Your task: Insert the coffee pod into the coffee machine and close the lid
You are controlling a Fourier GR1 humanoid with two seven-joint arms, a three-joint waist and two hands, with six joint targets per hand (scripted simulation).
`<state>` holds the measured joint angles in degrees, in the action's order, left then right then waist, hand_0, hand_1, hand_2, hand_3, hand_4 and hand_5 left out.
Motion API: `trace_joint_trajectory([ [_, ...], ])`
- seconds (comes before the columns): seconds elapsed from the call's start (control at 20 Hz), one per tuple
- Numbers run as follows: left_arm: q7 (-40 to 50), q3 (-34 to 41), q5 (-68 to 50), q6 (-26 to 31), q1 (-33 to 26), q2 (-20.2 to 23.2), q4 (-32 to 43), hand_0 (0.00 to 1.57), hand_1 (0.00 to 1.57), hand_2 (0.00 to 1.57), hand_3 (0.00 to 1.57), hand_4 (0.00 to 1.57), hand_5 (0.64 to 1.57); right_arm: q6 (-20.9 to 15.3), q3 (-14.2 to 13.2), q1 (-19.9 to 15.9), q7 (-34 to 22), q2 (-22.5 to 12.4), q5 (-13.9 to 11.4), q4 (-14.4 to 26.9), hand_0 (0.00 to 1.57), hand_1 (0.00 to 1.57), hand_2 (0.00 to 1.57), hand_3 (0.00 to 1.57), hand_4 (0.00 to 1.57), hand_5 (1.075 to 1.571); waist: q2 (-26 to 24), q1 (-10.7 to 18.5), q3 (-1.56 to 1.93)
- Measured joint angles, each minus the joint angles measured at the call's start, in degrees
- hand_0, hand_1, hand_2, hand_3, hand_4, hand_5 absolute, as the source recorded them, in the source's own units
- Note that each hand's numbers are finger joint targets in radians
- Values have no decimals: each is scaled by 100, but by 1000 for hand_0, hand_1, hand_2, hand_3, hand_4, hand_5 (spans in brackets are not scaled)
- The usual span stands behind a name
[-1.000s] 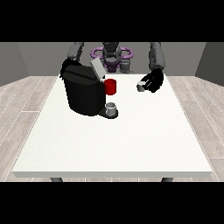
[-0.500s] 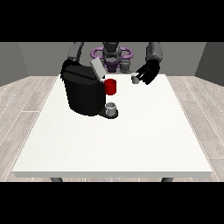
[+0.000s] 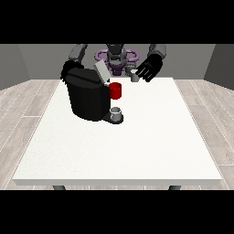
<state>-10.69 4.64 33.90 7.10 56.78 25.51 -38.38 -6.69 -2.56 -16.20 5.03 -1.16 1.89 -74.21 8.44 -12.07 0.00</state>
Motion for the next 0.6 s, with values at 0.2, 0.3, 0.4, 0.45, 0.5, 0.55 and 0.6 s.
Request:
trace_joint_trajectory([
  [0.2,222,186,-60,74,365,132,83,1282,1282,1332,1269,479,1571,19,136,-70,-111,39,-38,-173,0,0,0,0,508,1571,94,-228,1],
  [0.3,268,229,-56,84,532,173,114,1264,1264,1319,1251,516,1571,-44,231,-110,-164,58,-99,-262,0,0,0,0,507,1571,174,-331,-1],
  [0.4,274,239,-26,34,596,161,155,1278,1278,1332,1265,519,1571,-100,314,-124,-257,69,-155,-382,0,0,0,0,511,1571,235,-426,0],
  [0.45,335,230,-4,43,673,147,160,1282,1282,1329,1263,517,1571,-106,310,-163,-290,70,-154,-386,0,0,0,0,509,1571,262,-445,-1],
  [0.5,354,238,11,26,724,156,174,1262,1262,1313,1244,507,1571,-135,330,-185,-296,74,-190,-425,0,0,0,0,514,1571,301,-474,0],
  [0.55,368,236,36,15,774,169,177,1281,1281,1306,1226,501,1571,-134,307,-223,-291,54,-185,-443,0,0,0,0,502,1571,345,-486,0],
  [0.6,376,224,56,12,781,153,181,1262,1262,1297,1237,494,1571,-148,295,-206,-297,57,-183,-447,0,0,0,0,549,1571,353,-487,0],
])
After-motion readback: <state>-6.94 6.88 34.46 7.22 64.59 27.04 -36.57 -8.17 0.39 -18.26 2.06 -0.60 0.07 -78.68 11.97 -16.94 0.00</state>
